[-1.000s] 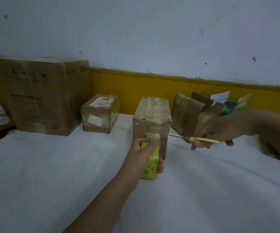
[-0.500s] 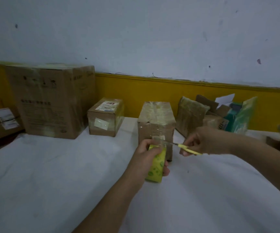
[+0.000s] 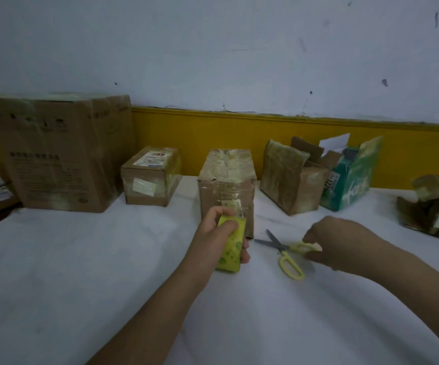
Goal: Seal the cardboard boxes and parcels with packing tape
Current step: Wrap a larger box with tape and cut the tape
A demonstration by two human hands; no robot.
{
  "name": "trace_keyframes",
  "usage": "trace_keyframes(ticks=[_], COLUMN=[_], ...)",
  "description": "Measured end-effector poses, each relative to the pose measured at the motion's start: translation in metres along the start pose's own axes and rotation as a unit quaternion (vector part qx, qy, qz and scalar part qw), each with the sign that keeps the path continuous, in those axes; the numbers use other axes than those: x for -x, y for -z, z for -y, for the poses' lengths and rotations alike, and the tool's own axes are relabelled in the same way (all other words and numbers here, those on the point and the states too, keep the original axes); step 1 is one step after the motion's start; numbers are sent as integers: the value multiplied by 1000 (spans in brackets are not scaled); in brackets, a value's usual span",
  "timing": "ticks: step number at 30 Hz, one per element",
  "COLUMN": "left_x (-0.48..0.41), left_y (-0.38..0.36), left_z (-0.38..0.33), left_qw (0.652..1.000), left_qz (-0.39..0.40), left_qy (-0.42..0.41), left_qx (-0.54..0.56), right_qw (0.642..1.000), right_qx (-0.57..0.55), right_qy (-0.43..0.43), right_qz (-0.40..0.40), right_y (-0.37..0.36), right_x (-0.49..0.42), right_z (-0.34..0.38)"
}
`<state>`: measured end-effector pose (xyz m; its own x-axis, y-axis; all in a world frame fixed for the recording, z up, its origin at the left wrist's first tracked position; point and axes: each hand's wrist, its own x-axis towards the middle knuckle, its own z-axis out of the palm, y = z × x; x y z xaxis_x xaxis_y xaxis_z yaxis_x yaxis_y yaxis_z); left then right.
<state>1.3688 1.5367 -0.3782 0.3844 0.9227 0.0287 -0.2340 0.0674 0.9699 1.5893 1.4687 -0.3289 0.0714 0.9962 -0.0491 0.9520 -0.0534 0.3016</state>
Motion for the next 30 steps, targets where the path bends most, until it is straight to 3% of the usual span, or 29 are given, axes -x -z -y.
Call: trace_keyframes(ticks=[2, 3, 6, 9, 12, 19, 26, 30], left_x=[2, 2, 4, 9, 11, 13, 16, 16], left_y=[0, 0, -1, -3, -3, -1, 0, 3], left_z=[-1, -2, -2, -2, -4, -7, -8, -18], left_qw=[1000, 1000, 1000, 998, 997, 994, 991, 988], left_qz=[3, 6, 17, 34, 50, 63, 30, -5], left_qy=[-2, -2, -8, -38, -47, -51, -112, -150], left_qx=[8, 14, 9, -20, -40, -71, -64, -28], right_qw=[996, 990, 925, 888, 875, 866, 900, 887], right_qx=[36, -5, -262, -378, -402, -392, -311, -317], right_qy=[7, 11, 45, 76, 55, 34, 168, 206], right_qz=[-85, -142, -271, -251, -266, -307, -254, -265], right_y=[8, 12, 21, 24, 26, 19, 44, 65], right_x=[-2, -3, -12, -27, -33, -30, -46, -55], right_z=[13, 19, 42, 67, 83, 86, 78, 78])
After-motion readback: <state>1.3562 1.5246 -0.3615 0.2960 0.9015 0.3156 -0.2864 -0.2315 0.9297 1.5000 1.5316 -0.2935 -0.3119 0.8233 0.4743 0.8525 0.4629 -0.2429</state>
